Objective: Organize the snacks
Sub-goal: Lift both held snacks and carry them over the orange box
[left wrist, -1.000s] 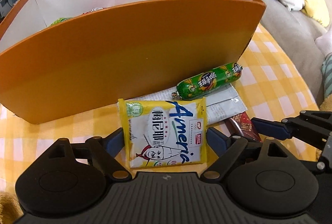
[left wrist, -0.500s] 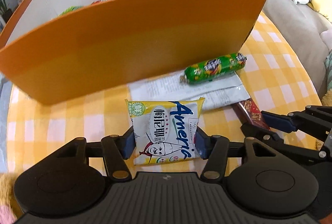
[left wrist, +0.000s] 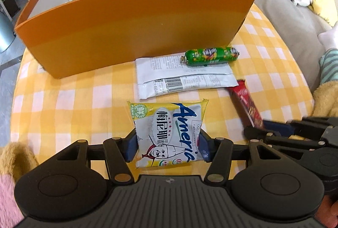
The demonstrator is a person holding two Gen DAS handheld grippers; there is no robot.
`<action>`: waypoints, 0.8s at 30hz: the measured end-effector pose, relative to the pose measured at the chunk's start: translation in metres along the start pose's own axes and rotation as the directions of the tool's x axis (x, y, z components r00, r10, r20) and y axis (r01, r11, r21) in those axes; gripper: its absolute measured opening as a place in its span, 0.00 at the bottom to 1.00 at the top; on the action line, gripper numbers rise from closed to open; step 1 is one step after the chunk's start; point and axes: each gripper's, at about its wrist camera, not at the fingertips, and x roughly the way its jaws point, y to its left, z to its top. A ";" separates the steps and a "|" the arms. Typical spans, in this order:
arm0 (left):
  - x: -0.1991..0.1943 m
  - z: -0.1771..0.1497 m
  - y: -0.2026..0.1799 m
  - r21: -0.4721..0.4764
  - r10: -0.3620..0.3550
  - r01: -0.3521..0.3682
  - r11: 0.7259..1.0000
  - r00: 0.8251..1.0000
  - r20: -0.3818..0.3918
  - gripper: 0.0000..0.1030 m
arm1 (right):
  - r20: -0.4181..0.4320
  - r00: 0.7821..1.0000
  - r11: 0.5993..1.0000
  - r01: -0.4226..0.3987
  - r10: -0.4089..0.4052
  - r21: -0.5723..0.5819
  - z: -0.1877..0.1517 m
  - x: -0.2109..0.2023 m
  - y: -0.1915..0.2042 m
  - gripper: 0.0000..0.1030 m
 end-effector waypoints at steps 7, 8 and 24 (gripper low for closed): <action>-0.017 -0.006 0.007 -0.030 -0.014 0.015 0.999 0.999 0.035 0.62 | -0.067 0.991 0.976 -0.101 0.116 0.194 -0.009 -0.005 -0.019 0.20; -0.019 -0.007 0.008 -0.035 -0.014 0.015 0.999 0.999 0.040 0.62 | -0.072 0.989 0.970 -0.110 0.128 0.216 -0.010 -0.007 -0.019 0.20; -0.049 -0.011 0.018 -0.086 -0.058 0.069 0.994 0.990 0.126 0.62 | 0.103 0.970 0.919 -0.243 0.222 0.310 -0.023 -0.070 -0.017 0.20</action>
